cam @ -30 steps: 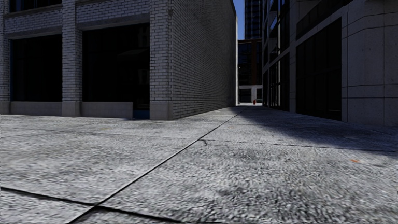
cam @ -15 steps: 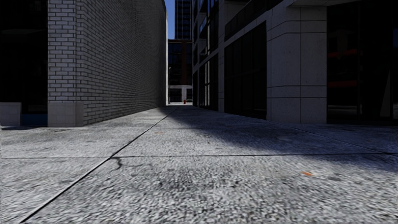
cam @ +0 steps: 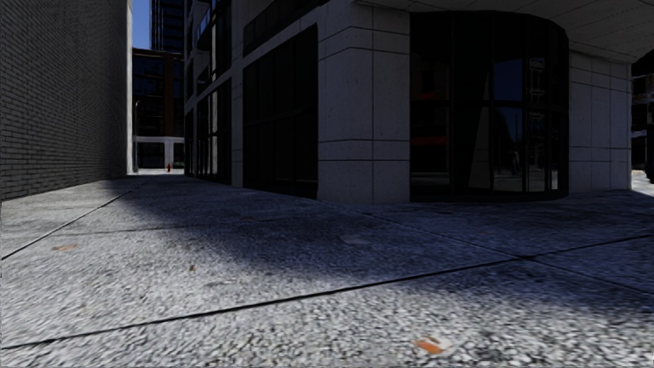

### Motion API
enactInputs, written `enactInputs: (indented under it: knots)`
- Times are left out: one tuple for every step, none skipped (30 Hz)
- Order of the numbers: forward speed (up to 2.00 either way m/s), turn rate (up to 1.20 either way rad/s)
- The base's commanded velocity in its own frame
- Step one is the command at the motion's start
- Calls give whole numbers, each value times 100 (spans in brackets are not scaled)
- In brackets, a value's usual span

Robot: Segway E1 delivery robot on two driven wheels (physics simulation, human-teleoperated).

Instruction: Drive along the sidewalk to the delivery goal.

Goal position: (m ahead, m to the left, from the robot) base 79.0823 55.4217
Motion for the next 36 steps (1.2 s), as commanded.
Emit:
enactInputs:
  knots:
    - [200, -82]
    - [200, -82]
    - [200, -82]
    - [200, -82]
    - [200, -82]
    - [200, -82]
    - [200, -82]
    - [200, -82]
    - [200, -82]
    - [200, -82]
    - [200, -82]
    - [200, -82]
    - [200, -82]
    - [200, -82]
    - [200, -82]
    - [200, -82]
    - [200, -82]
    - [200, -82]
    - [200, -82]
    - [200, -82]
    - [200, -82]
    - [200, -82]
    - [200, -82]
    - [200, -82]
    - [200, -82]
    - [200, -82]
    - [200, -82]
    - [200, -82]
    - [200, -82]
    - [200, -82]
    - [200, -82]
    - [200, -82]
    - [200, -82]
    - [200, -82]
    - [200, -82]
    - [200, -82]
